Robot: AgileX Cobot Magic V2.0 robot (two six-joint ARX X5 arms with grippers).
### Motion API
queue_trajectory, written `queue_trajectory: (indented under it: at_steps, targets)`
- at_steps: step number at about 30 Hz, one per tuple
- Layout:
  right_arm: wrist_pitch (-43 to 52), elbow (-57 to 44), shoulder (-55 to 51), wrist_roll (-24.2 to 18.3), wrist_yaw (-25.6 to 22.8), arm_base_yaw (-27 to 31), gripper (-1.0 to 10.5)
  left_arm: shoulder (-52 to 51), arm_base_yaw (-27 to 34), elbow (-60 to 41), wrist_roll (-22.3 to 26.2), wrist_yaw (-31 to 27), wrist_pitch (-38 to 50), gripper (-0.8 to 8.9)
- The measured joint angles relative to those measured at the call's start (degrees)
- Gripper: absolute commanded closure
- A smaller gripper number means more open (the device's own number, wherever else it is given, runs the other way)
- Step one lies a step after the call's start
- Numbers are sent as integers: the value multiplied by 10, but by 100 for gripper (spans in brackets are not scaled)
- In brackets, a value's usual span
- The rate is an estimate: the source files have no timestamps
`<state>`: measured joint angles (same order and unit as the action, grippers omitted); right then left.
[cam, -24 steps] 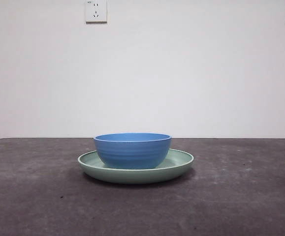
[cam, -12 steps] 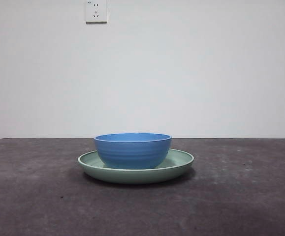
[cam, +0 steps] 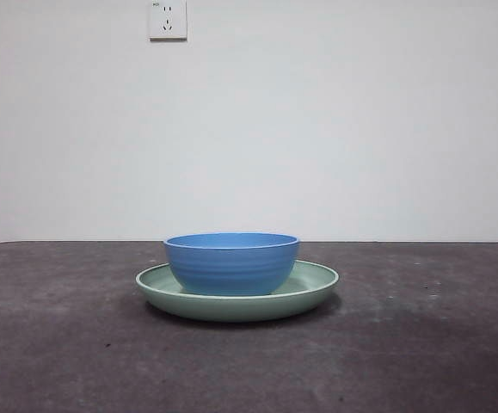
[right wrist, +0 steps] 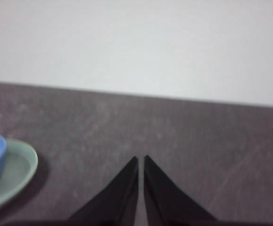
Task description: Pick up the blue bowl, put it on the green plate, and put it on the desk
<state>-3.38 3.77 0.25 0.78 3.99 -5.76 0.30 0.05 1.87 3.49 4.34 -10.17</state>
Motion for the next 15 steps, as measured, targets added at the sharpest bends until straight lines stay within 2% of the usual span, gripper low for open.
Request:
queue_trajectory:
  at_steps: [4, 15]
  targets:
    - [-1, -29, 0, 10, -10, 4, 931, 0, 0, 0, 0, 0, 0, 804]
    - [-63, -28, 0, 16, -10, 9, 931, 0, 0, 0, 0, 0, 0, 804]
